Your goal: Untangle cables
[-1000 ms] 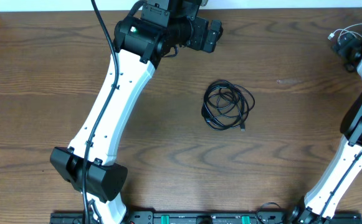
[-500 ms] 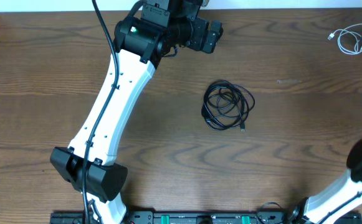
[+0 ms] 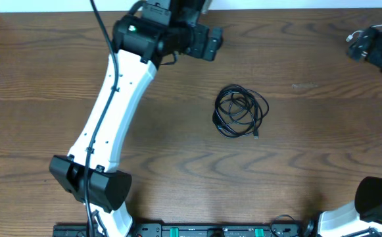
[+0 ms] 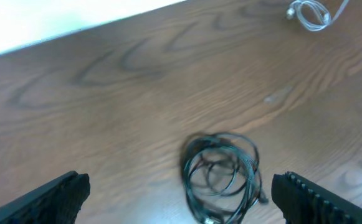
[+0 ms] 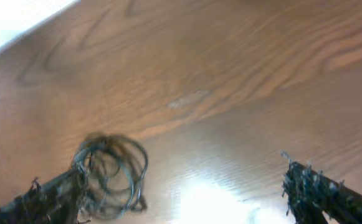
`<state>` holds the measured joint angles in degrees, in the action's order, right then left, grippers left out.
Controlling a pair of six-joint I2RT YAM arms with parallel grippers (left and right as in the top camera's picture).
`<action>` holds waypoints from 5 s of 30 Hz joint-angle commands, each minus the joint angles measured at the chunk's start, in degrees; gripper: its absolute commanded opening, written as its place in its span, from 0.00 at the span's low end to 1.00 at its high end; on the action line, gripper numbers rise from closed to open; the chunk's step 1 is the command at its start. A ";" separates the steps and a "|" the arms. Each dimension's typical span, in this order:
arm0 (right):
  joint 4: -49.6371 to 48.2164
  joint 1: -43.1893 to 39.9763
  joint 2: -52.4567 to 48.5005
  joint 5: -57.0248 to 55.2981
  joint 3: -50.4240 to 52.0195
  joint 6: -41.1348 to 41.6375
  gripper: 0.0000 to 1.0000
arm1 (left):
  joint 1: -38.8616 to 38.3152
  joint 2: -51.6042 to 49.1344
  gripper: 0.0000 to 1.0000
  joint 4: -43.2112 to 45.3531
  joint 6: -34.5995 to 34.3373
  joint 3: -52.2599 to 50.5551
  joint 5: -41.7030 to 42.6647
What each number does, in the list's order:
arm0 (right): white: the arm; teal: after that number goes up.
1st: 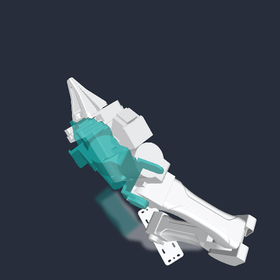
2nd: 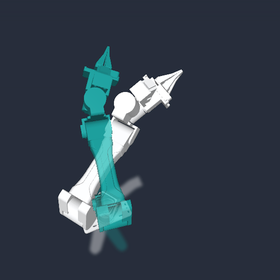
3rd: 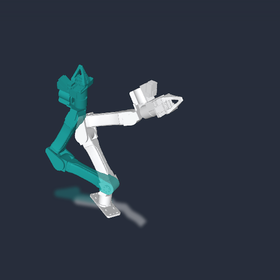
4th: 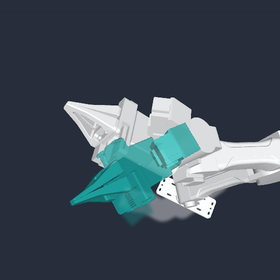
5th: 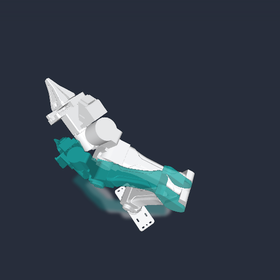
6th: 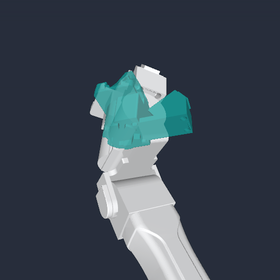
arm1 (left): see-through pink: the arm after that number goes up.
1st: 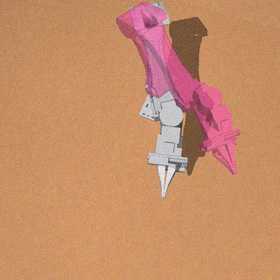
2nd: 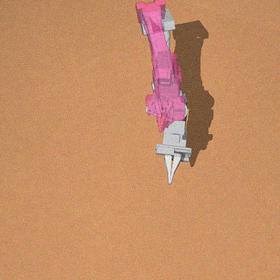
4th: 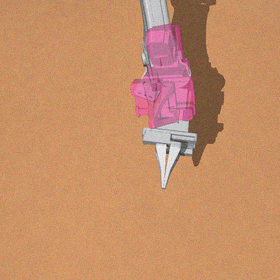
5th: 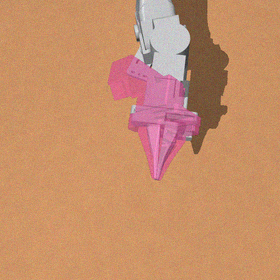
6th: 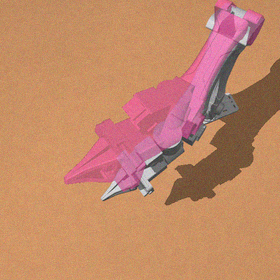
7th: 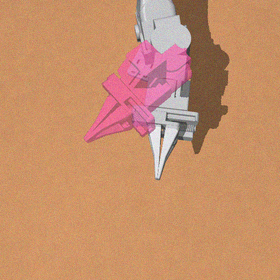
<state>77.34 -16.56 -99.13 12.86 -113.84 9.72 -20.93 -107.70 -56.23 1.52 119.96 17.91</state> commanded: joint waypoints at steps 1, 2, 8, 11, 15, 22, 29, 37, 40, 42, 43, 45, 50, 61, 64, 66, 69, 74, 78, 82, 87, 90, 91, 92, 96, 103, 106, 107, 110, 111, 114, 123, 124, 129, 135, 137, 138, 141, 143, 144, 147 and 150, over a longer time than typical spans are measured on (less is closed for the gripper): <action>0.96 4.26 0.63 1.27 -0.35 -2.93 0.99 | 2.36 0.24 0.98 -2.78 -0.26 0.87 1.29; 1.01 5.33 0.55 1.25 -0.35 -2.99 0.99 | 2.80 0.24 0.98 -3.74 -0.28 0.87 1.29; -0.13 11.89 0.07 1.25 2.03 -2.93 0.99 | 6.19 0.24 0.98 -5.66 -2.62 0.87 0.85; -2.19 13.99 -0.22 1.25 4.52 -2.67 0.99 | 8.31 0.22 0.98 -5.92 -3.78 0.85 0.87; -6.10 15.72 -0.52 1.38 8.74 -1.42 0.99 | 10.54 0.22 0.98 -6.10 -3.78 0.09 0.85; -10.97 18.10 -0.52 1.92 14.23 -1.42 0.99 | 12.41 -0.17 0.99 -6.12 -4.72 -1.03 0.83; -12.79 19.34 -0.52 2.56 16.13 -1.46 0.99 | 12.50 -1.42 0.99 -6.12 -5.97 -1.03 0.85; -12.63 20.11 -0.52 2.56 16.13 -1.46 0.99 | 12.44 -4.37 0.99 -8.59 -6.58 -1.05 0.92; -12.55 20.65 -0.52 2.54 16.15 -1.49 0.99 | 12.44 -5.33 0.99 -9.99 -6.58 -1.51 0.90; -12.37 20.79 -0.57 2.56 16.15 -1.46 0.99 | 12.44 -6.43 0.99 -10.45 -6.56 -2.25 0.90; -12.35 20.79 -0.63 2.56 16.15 -1.46 0.99 | 12.44 -6.82 1.00 -10.47 -6.56 -2.51 0.90; -12.20 20.79 -0.74 2.56 16.15 -1.46 0.99 | 12.39 -7.76 0.98 -10.82 -6.56 -2.75 0.87; -11.15 21.59 -0.81 3.48 16.15 -1.44 0.99 | 12.35 -8.15 0.97 -11.26 -6.51 -3.30 0.85; -9.92 25.46 -0.96 4.09 16.15 -1.42 0.99 | 12.35 -8.15 0.97 -11.89 -6.25 -4.48 0.83; -7.58 25.51 -0.96 4.28 16.15 -1.42 0.99 | 12.35 -8.15 0.98 -12.20 -5.79 -4.48 0.85; -6.64 25.66 -0.96 4.31 16.15 -1.42 0.99 | 12.35 -8.15 0.98 -12.70 -5.62 -4.50 0.83; -5.70 25.81 -0.96 5.22 16.15 -1.42 0.99 | 12.35 -8.15 0.98 -14.27 -3.78 -4.52 0.85; -4.44 26.32 -0.96 5.75 16.15 -1.46 0.99 | 12.35 -8.15 0.98 -15.39 -3.50 -4.52 0.85; -4.48 26.75 -0.96 5.75 16.15 -1.64 0.99 | 12.35 -8.15 0.98 -15.39 -3.50 -4.57 0.85; -4.48 28.04 -0.96 5.75 16.15 -1.57 0.99 | 12.35 -8.15 0.98 -15.30 -3.50 -4.57 0.83; -4.87 28.37 -0.98 5.75 16.15 -1.42 0.99 | 12.35 -8.15 0.98 -15.30 -3.50 -4.59 0.83; -6.67 29.53 -0.98 5.73 16.15 -1.38 0.99 | 12.35 -8.15 0.98 -15.30 -3.50 -4.61 0.83; -7.19 30.08 -0.98 5.73 16.15 -1.29 0.99 | 12.35 -8.15 0.98 -15.15 -3.50 -4.63 0.83; -7.61 30.34 -0.98 5.64 16.15 -0.94 0.99 | 12.35 -8.15 0.98 -15.02 -3.50 -4.63 0.83; -8.85 30.40 -0.98 5.51 16.15 -0.74 0.99 | 12.35 -8.15 0.98 -13.94 -3.50 -4.63 0.83; -10.40 30.88 -1.01 5.27 16.15 -0.76 0.99 | 12.33 -8.17 0.98 -12.04 -4.09 -7.43 0.87; -10.84 30.91 -1.01 5.27 16.15 -0.76 0.99 | 12.33 -8.17 0.98 -11.34 -4.90 -10.45 0.92; -11.04 30.91 -1.01 5.27 16.15 -0.76 0.99 | 12.33 -8.15 0.98 -10.91 -5.20 -11.37 0.94; -11.98 30.91 -1.03 5.29 16.15 -0.76 0.99 | 12.33 -8.15 0.96 -8.96 -5.27 -14.19 3.69; -12.07 30.91 -1.03 5.29 16.15 -0.76 0.99 | 12.31 -8.15 0.95 -8.33 -5.29 -14.97 4.87; -12.00 30.91 -1.29 5.29 16.15 -0.72 0.99 | 11.65 -8.17 0.94 -6.40 -5.53 -17.18 5.66; -11.76 30.86 -1.33 3.50 16.20 -0.26 0.99 | 5.35 -8.17 0.94 2.01 -7.26 -22.25 11.67; -11.78 30.86 -1.33 3.50 16.20 -0.11 0.99 | 4.48 -8.17 0.93 2.84 -7.78 -22.36 11.67; -11.74 30.86 -1.33 2.56 16.20 -0.11 0.99 | 0.24 -8.92 0.87 6.64 -9.79 -22.40 11.30; -10.38 30.77 -1.33 -1.68 16.20 0.15 0.99 | -1.84 -13.03 0.75 7.32 -9.77 -22.40 11.02; -10.32 30.45 -1.33 -4.57 16.20 0.79 0.99 | -1.81 -14.34 0.74 8.41 -9.77 -22.40 11.04; -10.34 30.16 -1.33 -5.33 16.20 0.79 0.99 | -1.84 -15.06 0.71 9.35 -9.77 -22.40 11.06; -10.32 29.31 -1.33 -5.88 16.20 0.76 0.99 | -2.27 -17.09 0.64 10.91 -9.77 -22.40 11.02; -10.19 28.50 -1.33 -5.86 16.20 0.81 0.99 | -2.97 -18.51 0.56 10.84 -9.79 -22.40 11.04; -10.08 28.22 -1.33 -5.86 16.20 0.96 0.99 | -3.32 -18.99 0.55 10.75 -9.77 -22.40 11.02; -10.05 27.87 -1.33 -5.86 16.20 0.96 0.99 | -4.20 -19.52 0.50 10.80 -9.75 -22.40 10.49; -10.05 27.85 -1.33 -5.86 16.20 0.96 0.99 | -5.09 -19.80 0.48 10.73 -9.75 -22.40 9.49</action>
<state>67.09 11.60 -100.01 7.64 -97.95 10.09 -24.99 -126.78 -45.39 -8.32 97.93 28.32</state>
